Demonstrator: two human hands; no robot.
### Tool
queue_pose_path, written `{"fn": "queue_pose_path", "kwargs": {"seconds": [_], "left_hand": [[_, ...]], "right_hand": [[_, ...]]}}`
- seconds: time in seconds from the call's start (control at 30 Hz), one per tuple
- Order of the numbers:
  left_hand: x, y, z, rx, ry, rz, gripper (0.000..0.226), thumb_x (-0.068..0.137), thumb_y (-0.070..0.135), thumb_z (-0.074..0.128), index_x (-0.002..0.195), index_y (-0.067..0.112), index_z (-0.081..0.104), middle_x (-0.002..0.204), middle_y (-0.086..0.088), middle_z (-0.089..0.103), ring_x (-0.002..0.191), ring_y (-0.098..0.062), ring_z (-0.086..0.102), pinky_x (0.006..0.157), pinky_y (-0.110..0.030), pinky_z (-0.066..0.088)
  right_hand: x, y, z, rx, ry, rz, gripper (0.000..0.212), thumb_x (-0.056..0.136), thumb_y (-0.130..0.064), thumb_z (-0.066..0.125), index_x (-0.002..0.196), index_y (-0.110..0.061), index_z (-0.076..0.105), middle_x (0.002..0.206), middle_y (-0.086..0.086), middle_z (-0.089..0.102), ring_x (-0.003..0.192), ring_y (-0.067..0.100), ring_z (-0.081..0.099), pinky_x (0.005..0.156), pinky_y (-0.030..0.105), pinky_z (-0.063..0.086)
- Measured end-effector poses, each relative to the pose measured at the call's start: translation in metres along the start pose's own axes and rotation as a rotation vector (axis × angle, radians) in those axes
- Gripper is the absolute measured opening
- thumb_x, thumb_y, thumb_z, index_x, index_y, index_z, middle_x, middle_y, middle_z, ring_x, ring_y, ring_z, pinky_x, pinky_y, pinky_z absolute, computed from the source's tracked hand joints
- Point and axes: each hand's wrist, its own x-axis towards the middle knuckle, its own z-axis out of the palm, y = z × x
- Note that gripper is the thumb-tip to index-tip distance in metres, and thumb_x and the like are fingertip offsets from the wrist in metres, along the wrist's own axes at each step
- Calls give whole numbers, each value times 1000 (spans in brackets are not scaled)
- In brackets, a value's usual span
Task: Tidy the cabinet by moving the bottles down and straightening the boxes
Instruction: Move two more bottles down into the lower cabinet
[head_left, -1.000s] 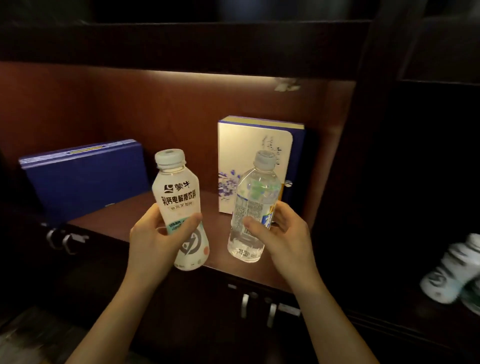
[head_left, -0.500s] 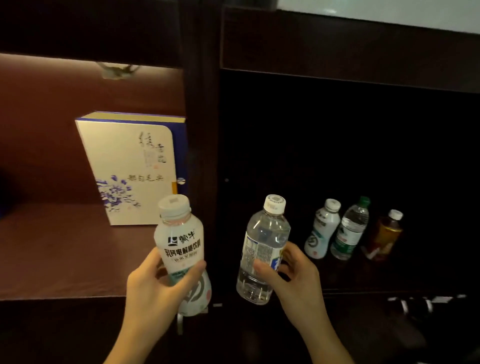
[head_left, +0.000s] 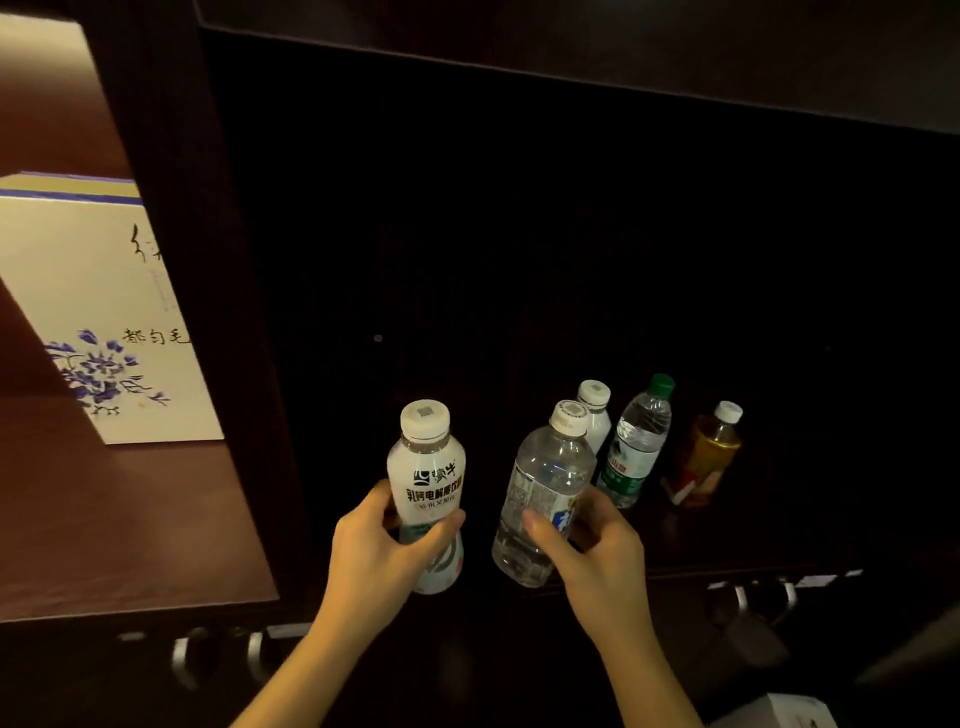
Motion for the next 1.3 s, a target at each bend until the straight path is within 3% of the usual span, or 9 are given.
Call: {"fn": "queue_pose_path", "kwargs": {"seconds": [0.23,0.37,0.43,0.53,0.73,0.9,1.1,1.3], "left_hand": [[32,-37,29,80,44,-78,56,61,71,75,108,44,60,102,35,65,96,12,62,70,-13,52],[47,-53,43,65,89,-164,48,58,66,79,99,52,58,97,31,67,96,15,60,68,-8,49],[54,-61,49,70,121,-176,45,59,61,81,97,51,59,94,30,68,94,15,60,70,-8,49],[62,-70,56,86,144,-167,46,65,53,83,103,47,58,97,27,66,96,17,59,71,-7,49],[71,-83,62,124,157,-148,50,71,41,83,114,32,58,100,28,61,96,23,55,72,-1,45],[81,-90,62,140,162,-158,53,72,42,82,118,31,58,103,29,60,97,23,54,74,-1,44],[87,-95,60,134,126,-203,55,72,44,81,120,35,54,106,26,61,99,21,54,74,-2,45],[87,-95,59,162,87,-239,67,73,48,79,130,25,52,116,20,59,98,25,49,74,4,39]], "right_hand": [[37,38,6,-44,-6,31,63,67,-58,83,121,-33,65,111,-21,72,102,-3,67,81,16,55],[55,53,14,-56,-35,25,65,66,-67,79,122,-39,61,110,-35,66,103,-14,62,78,7,51],[64,61,18,-49,-52,28,73,64,-72,77,125,-36,60,109,-33,67,104,-15,61,78,4,49],[78,73,25,-40,-66,55,86,62,-74,75,130,-24,59,114,-22,69,105,-9,63,85,15,54],[93,90,37,11,-72,91,84,65,-72,75,130,-22,58,112,-21,69,104,-6,65,81,14,54],[101,102,41,-1,-111,98,81,72,-61,78,136,-17,54,121,-11,69,111,0,65,91,27,57],[110,107,44,-17,-123,107,79,70,-63,79,135,-26,51,122,-14,68,111,-1,64,94,35,56],[108,108,43,-29,-137,97,78,69,-66,78,134,-36,46,123,-21,64,113,-5,61,94,29,54]]}}
